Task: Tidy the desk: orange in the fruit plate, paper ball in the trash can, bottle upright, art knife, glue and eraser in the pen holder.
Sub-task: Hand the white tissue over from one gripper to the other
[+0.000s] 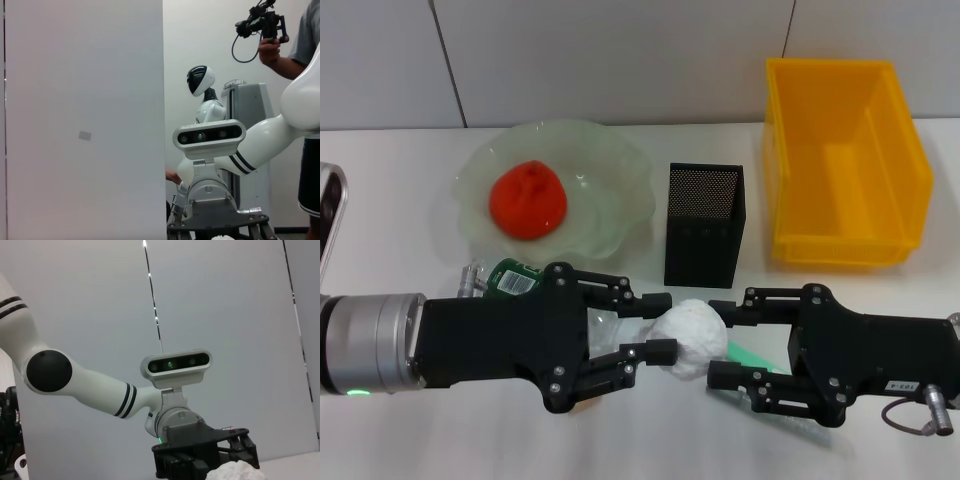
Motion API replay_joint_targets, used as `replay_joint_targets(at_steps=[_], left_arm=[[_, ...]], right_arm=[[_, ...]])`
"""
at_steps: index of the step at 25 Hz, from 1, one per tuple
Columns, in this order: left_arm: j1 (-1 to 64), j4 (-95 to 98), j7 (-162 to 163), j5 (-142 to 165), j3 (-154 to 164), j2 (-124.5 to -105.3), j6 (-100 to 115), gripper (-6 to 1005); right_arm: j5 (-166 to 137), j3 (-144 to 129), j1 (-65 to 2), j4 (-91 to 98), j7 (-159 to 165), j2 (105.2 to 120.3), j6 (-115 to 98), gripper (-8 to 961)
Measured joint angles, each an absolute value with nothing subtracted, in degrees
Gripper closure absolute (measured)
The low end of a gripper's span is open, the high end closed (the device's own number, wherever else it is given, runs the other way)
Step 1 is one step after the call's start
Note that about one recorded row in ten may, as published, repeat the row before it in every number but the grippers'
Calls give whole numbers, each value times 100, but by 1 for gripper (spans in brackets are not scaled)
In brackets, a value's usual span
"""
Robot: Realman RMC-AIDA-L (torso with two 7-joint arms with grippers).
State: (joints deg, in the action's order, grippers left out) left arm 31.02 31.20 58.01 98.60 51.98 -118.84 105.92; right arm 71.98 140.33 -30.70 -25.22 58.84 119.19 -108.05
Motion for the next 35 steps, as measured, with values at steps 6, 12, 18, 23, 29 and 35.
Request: replay_joint_targets(at_steps=[6,12,18,23,29,35], left_arm=[[3103,3120,5805,9849,5210,-11882,10591,663],[3092,3120,5804,9848,5212,-11883,10589,667],[3086,3121,5829,9847,5212,-11875,10596,668],[3092,3121,5857,9861,5210,-11874,10595,668],[3074,3120,5860,9854,5214,-11875,10565,654],[3069,3120,5861,9852,5216,-11869,10545,525]], right_arm=[[7204,14044,-3082,-2498,5883,11923,-10801,432],[7208,14042,-3092,-2496,5884,11926,-10800,453],[7209,14032,-3142,-2486,5926,11925,-10800,474],[7213,14027,-3146,-2486,5932,11920,-10800,491],[7217,14029,-3147,-2487,5935,11919,-10800,514],[7216,14046,-3136,-2487,5939,11918,-10809,526]])
